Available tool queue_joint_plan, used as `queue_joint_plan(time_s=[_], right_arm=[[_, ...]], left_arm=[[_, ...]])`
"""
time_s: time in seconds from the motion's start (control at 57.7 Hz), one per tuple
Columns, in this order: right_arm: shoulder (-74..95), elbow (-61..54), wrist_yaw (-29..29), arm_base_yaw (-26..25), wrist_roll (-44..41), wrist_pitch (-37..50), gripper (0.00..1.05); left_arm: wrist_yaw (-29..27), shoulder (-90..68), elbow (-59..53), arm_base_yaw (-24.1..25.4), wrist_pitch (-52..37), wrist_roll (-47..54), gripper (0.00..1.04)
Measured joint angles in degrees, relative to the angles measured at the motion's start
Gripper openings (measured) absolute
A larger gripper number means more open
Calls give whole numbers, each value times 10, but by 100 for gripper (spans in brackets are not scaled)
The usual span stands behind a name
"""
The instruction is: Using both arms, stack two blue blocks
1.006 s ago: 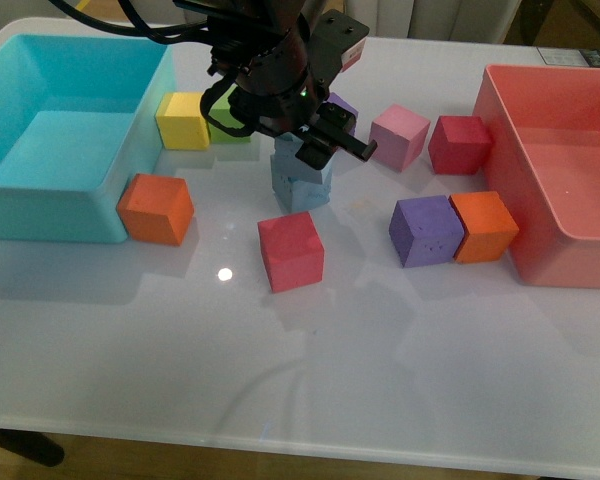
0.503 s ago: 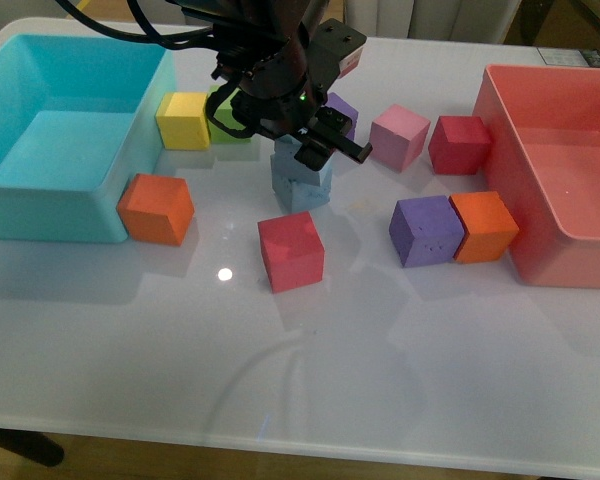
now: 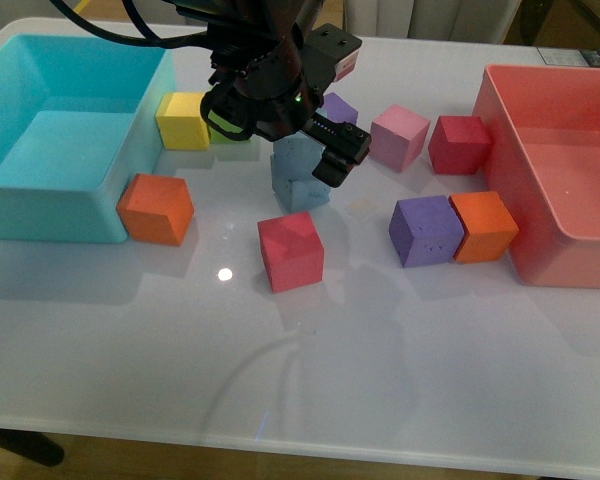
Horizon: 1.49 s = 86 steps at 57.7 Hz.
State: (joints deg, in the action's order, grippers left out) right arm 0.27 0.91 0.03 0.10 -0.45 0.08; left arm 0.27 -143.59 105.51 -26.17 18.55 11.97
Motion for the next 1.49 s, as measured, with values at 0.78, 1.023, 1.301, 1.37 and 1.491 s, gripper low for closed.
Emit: queue_joint_plan(time_s=[0.78,1.023,1.301,1.37,1.491], right_arm=[[0,0,0,0,0,0,96],[0,0,0,0,0,0,96],[0,0,0,0,0,0,96],[0,0,0,0,0,0,96],[0,0,0,0,0,0,96]], left_arm=[[49,424,-498,122,-233,-66,96],[16,532,-638,198,-350,-91,89],[-47,600,-862,215,-844,-115,38],[-43,614,-895,220,-850,-116,25],[-20,657,-937,234,-834,-117,4]])
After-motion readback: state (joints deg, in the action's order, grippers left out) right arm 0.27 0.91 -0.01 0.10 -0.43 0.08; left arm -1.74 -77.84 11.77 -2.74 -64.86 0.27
